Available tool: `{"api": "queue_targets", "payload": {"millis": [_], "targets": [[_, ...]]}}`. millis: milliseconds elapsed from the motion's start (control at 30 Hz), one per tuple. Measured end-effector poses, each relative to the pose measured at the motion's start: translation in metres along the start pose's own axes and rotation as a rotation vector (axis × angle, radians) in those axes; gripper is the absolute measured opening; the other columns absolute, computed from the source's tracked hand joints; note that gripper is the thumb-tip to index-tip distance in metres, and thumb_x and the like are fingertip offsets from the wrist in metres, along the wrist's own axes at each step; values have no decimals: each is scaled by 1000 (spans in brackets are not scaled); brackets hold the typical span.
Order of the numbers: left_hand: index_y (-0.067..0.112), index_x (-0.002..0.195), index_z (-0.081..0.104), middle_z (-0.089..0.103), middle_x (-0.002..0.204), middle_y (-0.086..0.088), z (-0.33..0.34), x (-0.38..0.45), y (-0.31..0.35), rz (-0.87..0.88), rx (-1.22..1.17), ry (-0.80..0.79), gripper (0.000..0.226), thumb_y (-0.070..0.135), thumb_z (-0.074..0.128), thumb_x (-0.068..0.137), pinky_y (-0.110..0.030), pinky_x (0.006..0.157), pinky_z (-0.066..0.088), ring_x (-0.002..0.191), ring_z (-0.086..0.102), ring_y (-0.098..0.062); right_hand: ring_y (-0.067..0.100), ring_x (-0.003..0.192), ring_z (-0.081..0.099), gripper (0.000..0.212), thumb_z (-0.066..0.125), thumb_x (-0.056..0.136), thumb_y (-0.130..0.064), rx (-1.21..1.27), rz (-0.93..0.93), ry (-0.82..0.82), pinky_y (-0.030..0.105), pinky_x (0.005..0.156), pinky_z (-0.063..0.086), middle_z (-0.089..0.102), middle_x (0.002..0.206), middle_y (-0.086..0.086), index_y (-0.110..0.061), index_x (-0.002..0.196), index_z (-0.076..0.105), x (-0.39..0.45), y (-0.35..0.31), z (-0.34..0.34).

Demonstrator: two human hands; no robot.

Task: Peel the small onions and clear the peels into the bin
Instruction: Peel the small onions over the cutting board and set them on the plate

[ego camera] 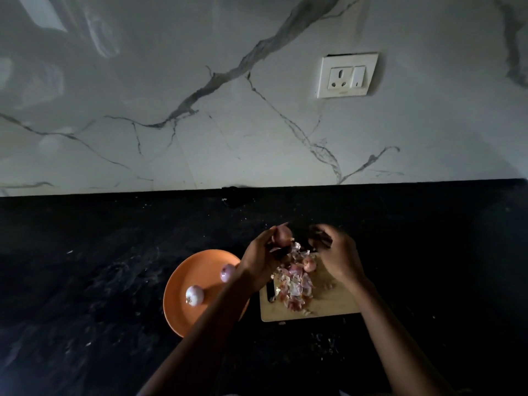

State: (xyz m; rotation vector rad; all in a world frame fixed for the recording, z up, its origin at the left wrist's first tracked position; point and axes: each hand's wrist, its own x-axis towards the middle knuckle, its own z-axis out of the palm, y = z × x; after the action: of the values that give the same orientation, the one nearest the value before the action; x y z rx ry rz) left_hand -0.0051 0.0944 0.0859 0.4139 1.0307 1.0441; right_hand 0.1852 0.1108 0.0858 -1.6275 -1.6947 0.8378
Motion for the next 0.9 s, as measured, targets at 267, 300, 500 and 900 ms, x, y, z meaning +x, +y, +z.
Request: {"api": "queue_targets", "payload": {"millis": [267, 300, 500, 900], "targets": [[-5, 113, 61, 65, 106, -21, 9, -4, 2, 115, 143, 3, 41, 32, 44, 102, -35, 82, 53, 95, 65, -27, -3, 96, 68, 26, 75, 87, -33, 221, -162, -140, 15, 80, 55, 72, 105, -16, -37, 111, 68, -10, -32, 8], [-5, 109, 61, 64, 103, -22, 10, -7, 5, 107, 141, 17, 42, 33, 44, 103, -35, 84, 51, 94, 63, -27, -4, 97, 67, 26, 76, 86, -26, 204, -195, -116, 13, 84, 53, 72, 105, -18, -36, 109, 69, -10, -32, 13], [15, 89, 66, 60, 79, -4, 19, -16, 11, 69, 178, 18, 40, 37, 38, 107, -25, 64, 43, 70, 57, -13, -8, 91, 64, 13, 78, 83, -16, 82, -368, 78, 4, 77, 46, 68, 94, -16, -23, 94, 74, -12, -32, 16], [2, 117, 55, 64, 104, -16, 32, -4, 3, 445, 302, 78, 22, 18, 51, 103, -32, 81, 58, 94, 66, -24, 16, 100, 59, 27, 54, 102, -29, 98, 13, 233, 12, 78, 40, 66, 113, 6, -10, 119, 63, -9, -48, 29]]}}
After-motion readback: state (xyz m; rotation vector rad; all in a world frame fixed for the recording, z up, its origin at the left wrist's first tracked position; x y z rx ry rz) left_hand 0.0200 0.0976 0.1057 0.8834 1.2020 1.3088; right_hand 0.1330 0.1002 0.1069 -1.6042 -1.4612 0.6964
